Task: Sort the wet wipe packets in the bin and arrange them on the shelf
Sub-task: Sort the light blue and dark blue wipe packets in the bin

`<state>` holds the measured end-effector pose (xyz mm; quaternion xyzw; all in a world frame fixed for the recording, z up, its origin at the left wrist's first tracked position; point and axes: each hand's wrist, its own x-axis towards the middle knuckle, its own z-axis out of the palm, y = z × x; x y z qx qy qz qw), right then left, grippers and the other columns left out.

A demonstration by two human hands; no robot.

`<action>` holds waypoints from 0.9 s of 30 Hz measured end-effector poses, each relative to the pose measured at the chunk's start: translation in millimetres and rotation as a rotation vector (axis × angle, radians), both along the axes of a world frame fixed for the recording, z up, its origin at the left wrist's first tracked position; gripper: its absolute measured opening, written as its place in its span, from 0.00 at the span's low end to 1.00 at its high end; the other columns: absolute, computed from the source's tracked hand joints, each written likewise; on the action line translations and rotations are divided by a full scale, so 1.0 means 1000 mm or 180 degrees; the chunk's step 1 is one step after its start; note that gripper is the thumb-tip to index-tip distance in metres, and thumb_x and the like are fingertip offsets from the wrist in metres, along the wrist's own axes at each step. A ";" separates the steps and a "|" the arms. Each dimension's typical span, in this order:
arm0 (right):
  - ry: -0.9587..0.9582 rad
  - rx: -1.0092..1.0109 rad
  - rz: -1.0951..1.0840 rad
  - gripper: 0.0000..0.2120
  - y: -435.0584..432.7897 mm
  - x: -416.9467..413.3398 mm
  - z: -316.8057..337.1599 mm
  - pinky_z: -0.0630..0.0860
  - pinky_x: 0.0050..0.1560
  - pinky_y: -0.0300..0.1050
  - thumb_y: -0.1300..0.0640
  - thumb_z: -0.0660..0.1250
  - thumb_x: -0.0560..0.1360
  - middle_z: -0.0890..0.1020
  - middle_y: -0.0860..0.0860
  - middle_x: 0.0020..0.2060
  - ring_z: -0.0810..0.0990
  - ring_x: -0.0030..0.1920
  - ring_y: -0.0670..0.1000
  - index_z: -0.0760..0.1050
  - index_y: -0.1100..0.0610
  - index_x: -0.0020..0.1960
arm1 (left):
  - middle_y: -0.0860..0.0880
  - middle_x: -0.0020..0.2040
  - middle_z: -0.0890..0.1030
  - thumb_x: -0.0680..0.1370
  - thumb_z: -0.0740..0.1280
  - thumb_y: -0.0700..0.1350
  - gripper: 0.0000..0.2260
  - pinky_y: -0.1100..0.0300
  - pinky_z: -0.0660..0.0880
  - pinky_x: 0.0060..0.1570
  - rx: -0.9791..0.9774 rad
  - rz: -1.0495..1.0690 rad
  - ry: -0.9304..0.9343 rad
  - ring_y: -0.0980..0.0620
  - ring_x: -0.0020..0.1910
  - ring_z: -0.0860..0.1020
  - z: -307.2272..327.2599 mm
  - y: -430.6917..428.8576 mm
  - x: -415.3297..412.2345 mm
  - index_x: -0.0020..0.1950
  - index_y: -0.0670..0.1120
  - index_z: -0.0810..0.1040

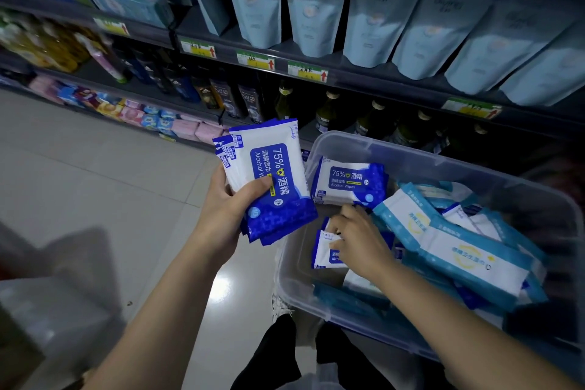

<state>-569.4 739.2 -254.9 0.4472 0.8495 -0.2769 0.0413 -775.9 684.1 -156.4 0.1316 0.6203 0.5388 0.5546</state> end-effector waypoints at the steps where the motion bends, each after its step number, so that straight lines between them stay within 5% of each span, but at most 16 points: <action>1: 0.0254 -0.0167 -0.0226 0.07 0.001 0.002 0.003 0.68 0.52 0.35 0.62 0.72 0.71 0.72 0.49 0.50 0.73 0.55 0.49 0.75 0.56 0.47 | 0.48 0.53 0.82 0.64 0.76 0.46 0.32 0.58 0.79 0.35 0.0009 -0.0019 0.0012 0.48 0.46 0.84 0.000 0.002 0.001 0.65 0.47 0.68; 4: 0.1112 -0.0748 -0.1203 0.15 0.009 0.005 0.016 0.69 0.41 0.29 0.68 0.73 0.67 0.72 0.46 0.40 0.75 0.41 0.47 0.71 0.53 0.37 | 0.47 0.53 0.82 0.64 0.74 0.46 0.32 0.58 0.79 0.36 0.0059 -0.0092 0.0025 0.48 0.47 0.84 0.001 0.008 0.005 0.66 0.46 0.68; 7: 0.2056 -0.1289 -0.2211 0.18 0.020 0.011 0.034 0.73 0.38 0.36 0.73 0.73 0.66 0.77 0.50 0.34 0.77 0.34 0.46 0.70 0.53 0.34 | 0.49 0.51 0.83 0.64 0.73 0.46 0.31 0.59 0.79 0.35 0.0100 -0.0209 0.0017 0.49 0.46 0.84 0.002 0.015 0.010 0.65 0.47 0.69; 13: 0.3322 -0.2369 -0.3436 0.07 0.045 0.048 0.072 0.79 0.34 0.44 0.70 0.65 0.73 0.83 0.52 0.37 0.82 0.39 0.50 0.73 0.59 0.45 | 0.47 0.55 0.82 0.64 0.78 0.44 0.32 0.57 0.80 0.38 0.0156 -0.0378 0.0076 0.48 0.48 0.83 0.003 0.029 0.021 0.65 0.48 0.69; 17: 0.3781 -0.2498 -0.3661 0.06 0.054 0.076 0.097 0.79 0.39 0.49 0.64 0.62 0.76 0.84 0.52 0.40 0.83 0.42 0.51 0.75 0.57 0.50 | 0.47 0.54 0.82 0.62 0.74 0.45 0.30 0.57 0.80 0.37 0.0276 -0.0556 0.0092 0.47 0.48 0.83 0.007 0.035 0.032 0.63 0.49 0.70; 21: 0.4262 -0.2589 -0.3532 0.05 0.058 0.075 0.132 0.80 0.32 0.46 0.60 0.60 0.78 0.85 0.51 0.36 0.84 0.37 0.48 0.74 0.56 0.51 | 0.48 0.52 0.83 0.60 0.74 0.46 0.30 0.58 0.79 0.35 0.0264 -0.0747 0.0097 0.49 0.46 0.84 0.007 0.037 0.048 0.60 0.51 0.69; 27: 0.3897 -0.2272 -0.3229 0.12 0.036 0.035 0.143 0.80 0.37 0.47 0.62 0.68 0.73 0.82 0.53 0.46 0.84 0.39 0.49 0.73 0.56 0.56 | 0.47 0.57 0.81 0.64 0.75 0.51 0.34 0.56 0.79 0.38 0.0223 -0.1210 -0.0074 0.46 0.52 0.82 -0.003 0.029 0.069 0.67 0.51 0.66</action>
